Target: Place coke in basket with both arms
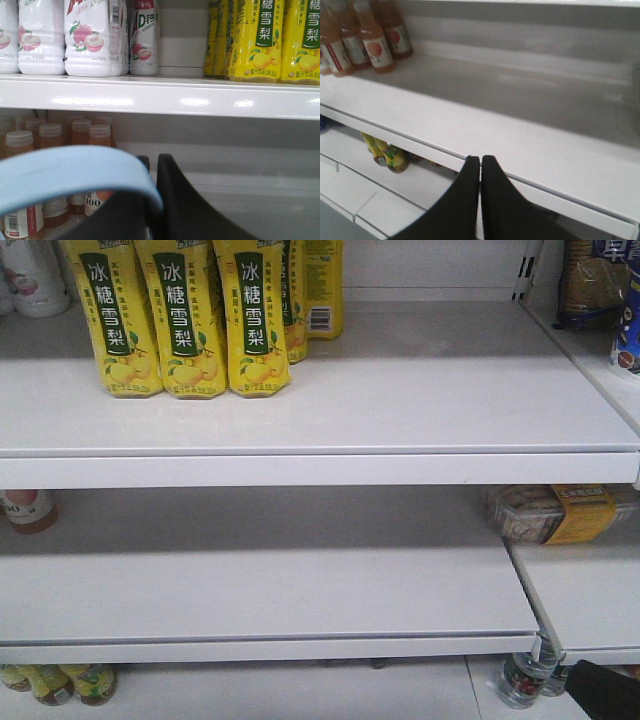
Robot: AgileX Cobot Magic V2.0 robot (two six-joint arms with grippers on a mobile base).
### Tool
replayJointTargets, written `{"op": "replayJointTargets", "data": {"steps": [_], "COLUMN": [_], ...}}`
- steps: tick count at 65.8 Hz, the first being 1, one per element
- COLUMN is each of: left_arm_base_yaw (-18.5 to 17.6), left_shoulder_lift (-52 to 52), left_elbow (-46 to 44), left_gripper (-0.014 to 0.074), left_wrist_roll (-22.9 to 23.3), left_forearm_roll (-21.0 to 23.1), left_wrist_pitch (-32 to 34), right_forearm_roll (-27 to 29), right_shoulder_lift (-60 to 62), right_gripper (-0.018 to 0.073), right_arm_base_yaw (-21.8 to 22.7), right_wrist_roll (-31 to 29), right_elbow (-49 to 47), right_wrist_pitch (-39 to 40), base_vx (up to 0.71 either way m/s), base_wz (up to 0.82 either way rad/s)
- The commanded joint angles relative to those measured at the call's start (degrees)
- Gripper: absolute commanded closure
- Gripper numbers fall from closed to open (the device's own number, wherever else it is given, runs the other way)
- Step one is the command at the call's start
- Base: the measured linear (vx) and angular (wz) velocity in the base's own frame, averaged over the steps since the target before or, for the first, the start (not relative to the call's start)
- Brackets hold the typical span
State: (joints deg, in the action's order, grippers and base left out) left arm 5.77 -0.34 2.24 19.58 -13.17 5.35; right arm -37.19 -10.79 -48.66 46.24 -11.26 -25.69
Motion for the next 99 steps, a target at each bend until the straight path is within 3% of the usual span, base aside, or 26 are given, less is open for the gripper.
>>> {"op": "replayJointTargets", "data": {"steps": [1, 10, 15, 19, 28, 38, 49, 53, 59, 63, 80, 99], "left_arm_base_yaw": [0.0, 0.0, 0.0, 0.0, 0.0, 0.0, 0.0, 0.0, 0.0, 0.0, 0.0, 0.0], "left_shoulder_lift": [-1.2, -1.2, -1.2, -1.2, -1.2, -1.2, -1.2, -1.2, -1.2, -1.2, -1.2, -1.2], "left_elbow": [-1.7, -1.7, -1.7, -1.7, -1.7, -1.7, -1.7, -1.7, -1.7, -1.7, -1.7, -1.7], "left_gripper": [0.0603, 0.0603, 0.0603, 0.0603, 0.0603, 0.0603, 0.0603, 0.0603, 0.0603, 0.0603, 0.0603, 0.0603], "left_wrist_roll": [-1.6, -1.6, -1.6, -1.6, -1.6, -1.6, -1.6, -1.6, -1.6, -1.6, -1.6, -1.6], "left_forearm_roll": [-1.6, -1.6, -1.6, -1.6, -1.6, -1.6, -1.6, -1.6, -1.6, -1.6, -1.6, -1.6], "left_wrist_pitch": [7.4, 7.4, 7.4, 7.4, 7.4, 7.4, 7.4, 7.4, 7.4, 7.4, 7.4, 7.4], "right_forearm_roll": [-11.1, -21.3, -19.6, -14.3, -1.9, 9.5, 32.7, 39.5, 45.1, 46.1, 41.9, 34.9], "right_shoulder_lift": [-1.1, -1.1, -1.1, -1.1, -1.1, -1.1, -0.9, 0.9, 4.4, 6.7, 11.1, 12.1], "right_gripper": [0.0564, 0.0564, 0.0564, 0.0564, 0.0564, 0.0564, 0.0564, 0.0564, 0.0564, 0.0564, 0.0564, 0.0564], "right_arm_base_yaw": [0.1, 0.1, 0.1, 0.1, 2.0, 14.1, 32.2, 35.1, 38.2, 40.6, 50.3, 51.4], "right_wrist_roll": [11.7, 24.0, 23.7, 21.0, 7.6, -9.7, -29.9, -35.7, -39.5, -39.3, -38.9, -38.4], "right_elbow": [0.0, 0.1, 0.0, 0.0, 0.0, 0.0, 3.5, 6.7, 11.2, 13.5, 13.3, 13.3], "right_wrist_pitch": [8.3, 5.9, 3.2, 0.3, -1.1, 8.3, 20.4, 24.3, 30.8, 35.2, 36.5, 36.7], "base_vx": [0.0, 0.0, 0.0, 0.0, 0.0, 0.0, 0.0, 0.0, 0.0, 0.0, 0.0, 0.0], "base_wz": [0.0, 0.0, 0.0, 0.0, 0.0, 0.0, 0.0, 0.0, 0.0, 0.0, 0.0, 0.0]}}
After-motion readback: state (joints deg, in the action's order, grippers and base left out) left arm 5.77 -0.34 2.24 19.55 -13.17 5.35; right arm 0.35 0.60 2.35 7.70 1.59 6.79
